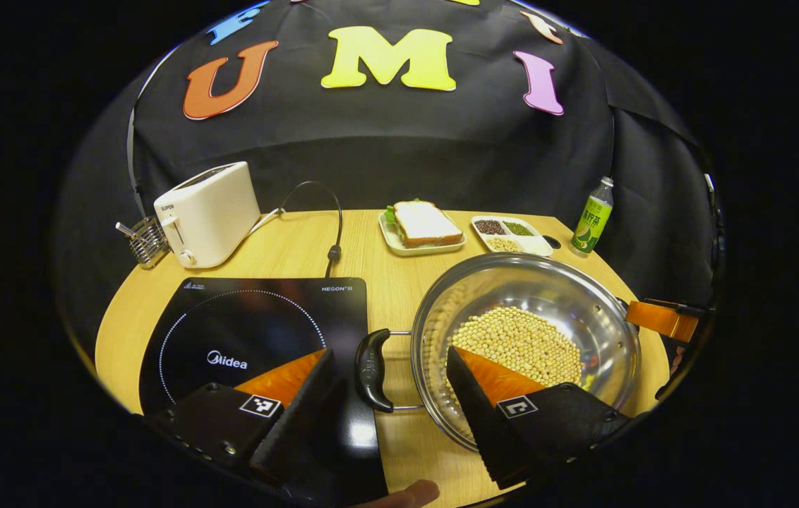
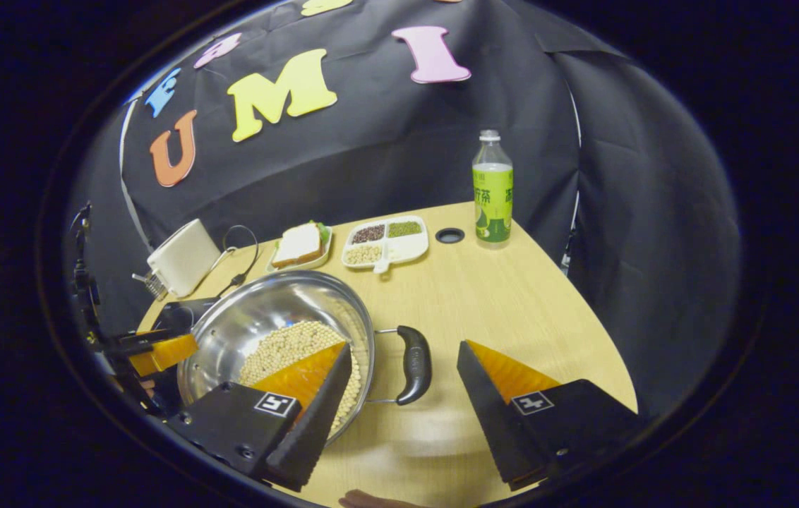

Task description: First push the handle of the pot to place it horizontally, then grasp the pot with both hands and set it on the induction cooktop.

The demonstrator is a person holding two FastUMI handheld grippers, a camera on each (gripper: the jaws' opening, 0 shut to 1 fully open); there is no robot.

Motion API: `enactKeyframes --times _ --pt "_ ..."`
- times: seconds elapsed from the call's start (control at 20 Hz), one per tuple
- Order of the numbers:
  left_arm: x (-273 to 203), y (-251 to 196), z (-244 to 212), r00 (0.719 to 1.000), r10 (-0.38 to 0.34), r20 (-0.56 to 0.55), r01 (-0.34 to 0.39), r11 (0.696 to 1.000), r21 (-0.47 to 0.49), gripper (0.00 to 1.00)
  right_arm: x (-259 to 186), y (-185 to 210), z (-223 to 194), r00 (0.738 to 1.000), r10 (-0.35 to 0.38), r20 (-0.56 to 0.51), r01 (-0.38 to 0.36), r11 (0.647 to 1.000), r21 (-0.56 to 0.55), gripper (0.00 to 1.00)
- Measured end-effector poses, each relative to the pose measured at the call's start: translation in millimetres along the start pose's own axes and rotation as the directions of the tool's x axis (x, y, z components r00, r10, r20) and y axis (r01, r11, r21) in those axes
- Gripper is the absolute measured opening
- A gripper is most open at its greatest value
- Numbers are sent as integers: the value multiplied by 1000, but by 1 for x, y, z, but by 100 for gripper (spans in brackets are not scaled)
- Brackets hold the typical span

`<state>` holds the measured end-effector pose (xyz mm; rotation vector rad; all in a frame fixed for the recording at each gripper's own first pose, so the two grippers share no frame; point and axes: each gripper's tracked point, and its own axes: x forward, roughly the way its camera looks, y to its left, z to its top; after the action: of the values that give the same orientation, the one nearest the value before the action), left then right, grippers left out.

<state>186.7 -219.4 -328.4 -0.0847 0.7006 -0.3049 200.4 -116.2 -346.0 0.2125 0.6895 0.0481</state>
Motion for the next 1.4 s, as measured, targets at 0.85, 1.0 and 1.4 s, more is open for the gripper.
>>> enactKeyframes --times 0.85,1.0,1.4 --pt "13 2 -9 1000 24 3 -24 998 50 63 23 2 -19 998 -10 -61 10 1000 2 66" --pt "14 2 -10 1000 17 5 -17 998 67 73 24 2 -18 999 6 -54 -6 1000 -3 65" --pt "-7 -10 -11 1000 -20 5 20 999 46 57 -6 -6 -23 996 -70 -49 70 998 5 60"
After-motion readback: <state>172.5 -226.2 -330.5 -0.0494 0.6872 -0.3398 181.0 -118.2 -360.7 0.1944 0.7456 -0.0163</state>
